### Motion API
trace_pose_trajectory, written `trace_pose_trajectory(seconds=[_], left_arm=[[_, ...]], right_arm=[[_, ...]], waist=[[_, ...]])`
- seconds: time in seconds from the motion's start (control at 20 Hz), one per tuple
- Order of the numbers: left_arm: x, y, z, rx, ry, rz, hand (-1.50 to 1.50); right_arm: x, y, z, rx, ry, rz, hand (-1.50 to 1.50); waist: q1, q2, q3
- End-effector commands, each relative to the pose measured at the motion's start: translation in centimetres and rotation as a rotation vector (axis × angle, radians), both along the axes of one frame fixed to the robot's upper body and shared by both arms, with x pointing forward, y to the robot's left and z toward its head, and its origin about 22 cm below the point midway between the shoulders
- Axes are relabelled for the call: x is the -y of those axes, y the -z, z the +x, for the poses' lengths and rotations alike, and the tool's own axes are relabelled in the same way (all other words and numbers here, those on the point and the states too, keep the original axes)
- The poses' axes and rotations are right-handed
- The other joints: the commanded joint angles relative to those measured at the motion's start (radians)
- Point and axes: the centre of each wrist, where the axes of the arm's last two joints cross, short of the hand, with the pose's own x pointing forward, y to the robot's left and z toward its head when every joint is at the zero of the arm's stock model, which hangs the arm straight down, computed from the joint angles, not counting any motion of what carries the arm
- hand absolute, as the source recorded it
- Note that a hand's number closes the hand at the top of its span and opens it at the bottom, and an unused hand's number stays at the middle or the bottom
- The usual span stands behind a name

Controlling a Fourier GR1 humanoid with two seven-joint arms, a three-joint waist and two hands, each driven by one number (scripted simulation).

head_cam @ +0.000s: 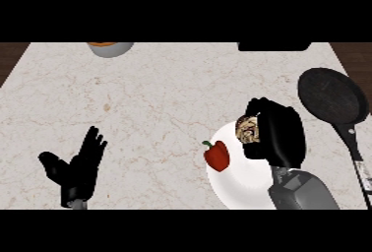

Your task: Pick the cupcake from the plate and place it in the pan

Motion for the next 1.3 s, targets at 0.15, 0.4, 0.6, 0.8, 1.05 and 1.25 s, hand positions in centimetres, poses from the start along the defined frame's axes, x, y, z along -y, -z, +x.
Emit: trace_pose_trajectory(seconds=[0.15,0.4,0.6,0.8,1.05,1.25], left_arm=[[-1.1,-1.0,1.3,-0.002,0.019,-0.006,0.00],[0.9,1.1,1.0,-0.006,0.012,-0.022,0.00],[0.2,-0.9,-0.4,-0.030,0.013,-0.024,0.00],[0.5,-0.4,-0.9,-0.015,0.027,0.006,0.00],[2.1,-1.1,0.3,-0.021,0.027,-0.019,0.00],[0.8,-1.5,1.8,-0.004,0.038,0.005,0.00]], right_arm=[[0.6,-4.9,-1.0,0.110,0.111,0.086,1.50],[6.2,-3.6,3.6,0.119,0.181,0.199,1.50],[10.5,-3.2,5.2,0.130,0.192,0.222,1.50],[12.4,-2.3,8.3,0.176,0.248,0.161,1.50],[18.4,0.0,10.2,0.192,0.281,0.116,1.50],[21.4,1.6,11.8,0.178,0.320,0.127,1.50]], waist=[[0.008,0.007,-0.002],[0.014,0.012,-0.002],[0.020,0.010,-0.001],[0.025,0.011,-0.001],[0.031,0.014,-0.001],[0.047,0.023,0.000]])
